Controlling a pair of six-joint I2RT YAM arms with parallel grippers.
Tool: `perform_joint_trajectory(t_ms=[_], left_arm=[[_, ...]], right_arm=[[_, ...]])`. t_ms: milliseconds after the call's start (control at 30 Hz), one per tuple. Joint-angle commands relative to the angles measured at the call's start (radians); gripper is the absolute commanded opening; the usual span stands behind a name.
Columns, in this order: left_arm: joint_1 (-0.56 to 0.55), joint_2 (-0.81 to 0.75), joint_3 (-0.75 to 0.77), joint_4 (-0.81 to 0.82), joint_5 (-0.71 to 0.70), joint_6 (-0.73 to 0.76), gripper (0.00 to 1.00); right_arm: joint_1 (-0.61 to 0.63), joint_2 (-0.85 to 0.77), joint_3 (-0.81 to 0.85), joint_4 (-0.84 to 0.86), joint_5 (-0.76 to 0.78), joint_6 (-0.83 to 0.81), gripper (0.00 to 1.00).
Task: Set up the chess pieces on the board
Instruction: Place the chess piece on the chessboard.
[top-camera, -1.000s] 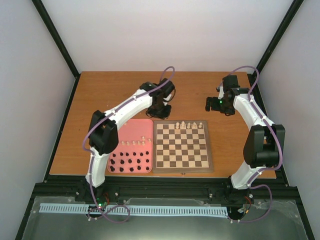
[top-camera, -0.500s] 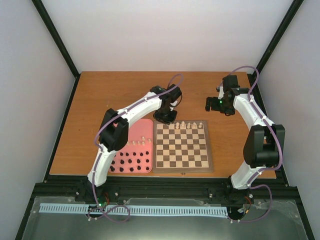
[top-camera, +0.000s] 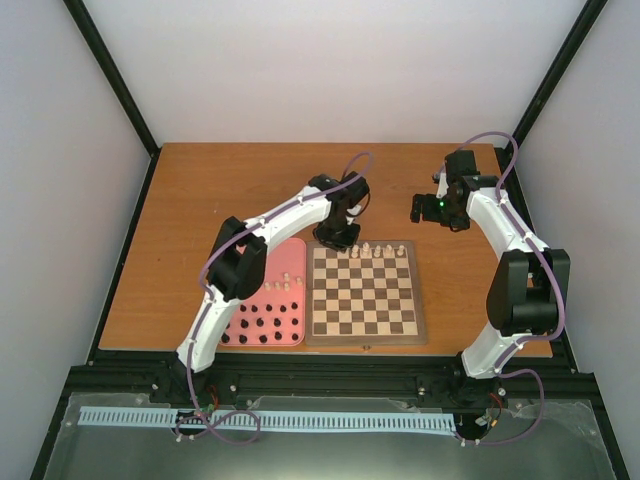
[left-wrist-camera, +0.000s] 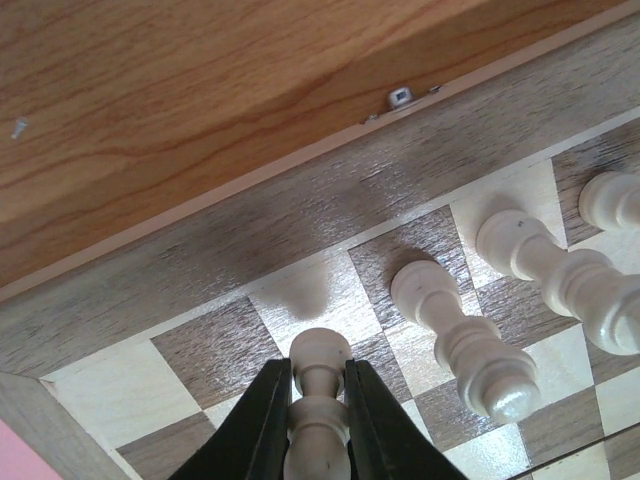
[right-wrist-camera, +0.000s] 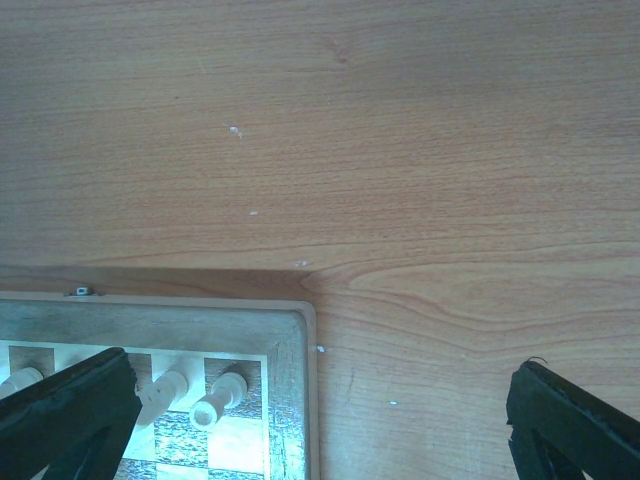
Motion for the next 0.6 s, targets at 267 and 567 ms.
perform_joint_trajectory(t_ms=[267, 567], left_arm=[[-0.014, 0.027, 0.038, -0.014, 0.025, -0.006, 0.08], [-0.013, 0.055, 0.065, -0.012, 0.014, -0.006, 0.09]], right_arm=[[-0.010, 0.019, 0.011, 0.010, 0.003, -0.007, 1.00], [-0.009, 0.021, 0.013, 0.008, 0.001, -0.009, 1.00]])
